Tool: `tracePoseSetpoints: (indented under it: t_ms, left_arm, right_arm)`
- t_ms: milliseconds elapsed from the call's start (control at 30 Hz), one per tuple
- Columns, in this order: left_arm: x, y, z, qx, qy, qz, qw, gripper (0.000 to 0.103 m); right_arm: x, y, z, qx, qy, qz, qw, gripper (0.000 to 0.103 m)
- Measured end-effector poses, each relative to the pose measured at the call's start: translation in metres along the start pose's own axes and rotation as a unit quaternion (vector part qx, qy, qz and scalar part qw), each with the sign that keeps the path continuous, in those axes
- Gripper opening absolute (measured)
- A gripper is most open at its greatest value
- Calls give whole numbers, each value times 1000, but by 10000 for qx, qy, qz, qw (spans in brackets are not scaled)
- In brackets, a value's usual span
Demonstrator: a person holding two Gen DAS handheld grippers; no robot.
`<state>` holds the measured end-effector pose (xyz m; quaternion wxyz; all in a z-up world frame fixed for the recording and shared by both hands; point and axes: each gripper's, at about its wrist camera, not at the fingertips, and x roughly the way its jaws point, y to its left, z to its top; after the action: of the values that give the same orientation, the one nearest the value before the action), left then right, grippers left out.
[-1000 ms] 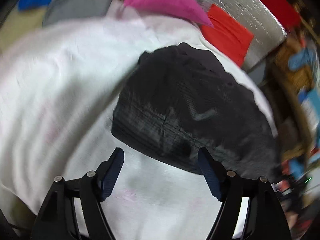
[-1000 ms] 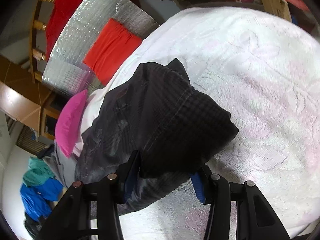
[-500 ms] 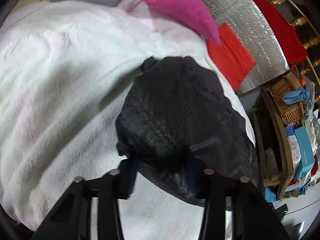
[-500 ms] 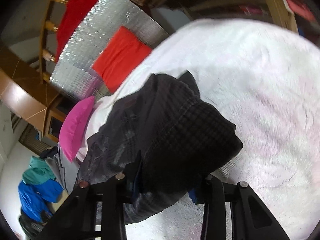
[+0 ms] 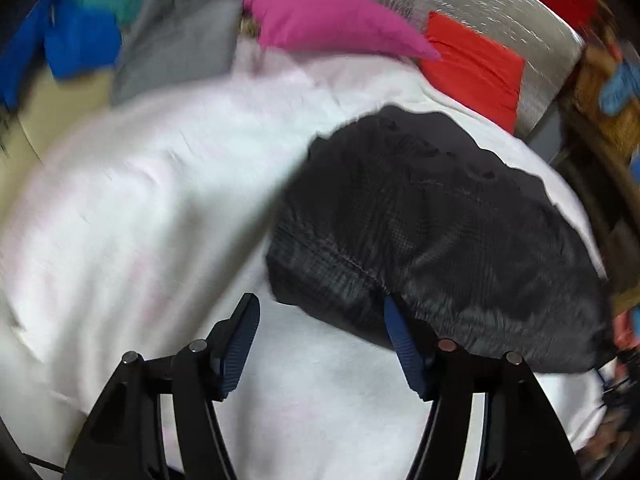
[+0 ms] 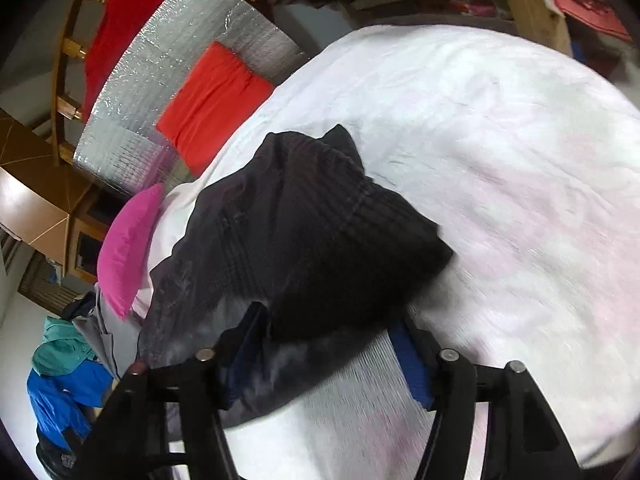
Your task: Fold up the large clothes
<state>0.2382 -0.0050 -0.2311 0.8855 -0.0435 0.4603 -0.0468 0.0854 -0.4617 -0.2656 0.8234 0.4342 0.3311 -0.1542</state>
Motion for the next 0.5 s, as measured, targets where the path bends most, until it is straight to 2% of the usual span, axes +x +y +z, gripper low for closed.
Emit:
tracePoseSetpoints:
  t_ms: [100, 200, 333, 400, 467, 500]
  left_arm:
    - [-34, -1, -5, 276, -393, 229, 9986, 71]
    - [-71, -14, -10, 642, -803, 539, 9932, 73]
    - [-125, -40, -12, 1238, -1514, 1009, 9755, 77]
    - [-153, -51, -15, 1404, -1846, 1055, 9670, 83]
    - [-177, -54, -21, 1461, -2092, 997, 9617, 90]
    - [-191, -55, -22, 1474, -2210, 928, 9596, 90]
  right_arm:
    - [-24, 6, -12, -305, -140, -209, 9992, 67]
    - [-44, 20, -30, -734, -183, -277, 9967, 67]
    - [-71, 57, -52, -1591, -407, -396, 9856, 67]
    - [-94, 76, -64, -2046, -542, -330, 9768, 67]
    - [-118, 96, -72, -2426, -661, -256, 9675, 67]
    - [-127, 104, -76, -2568, -706, -254, 9636, 67]
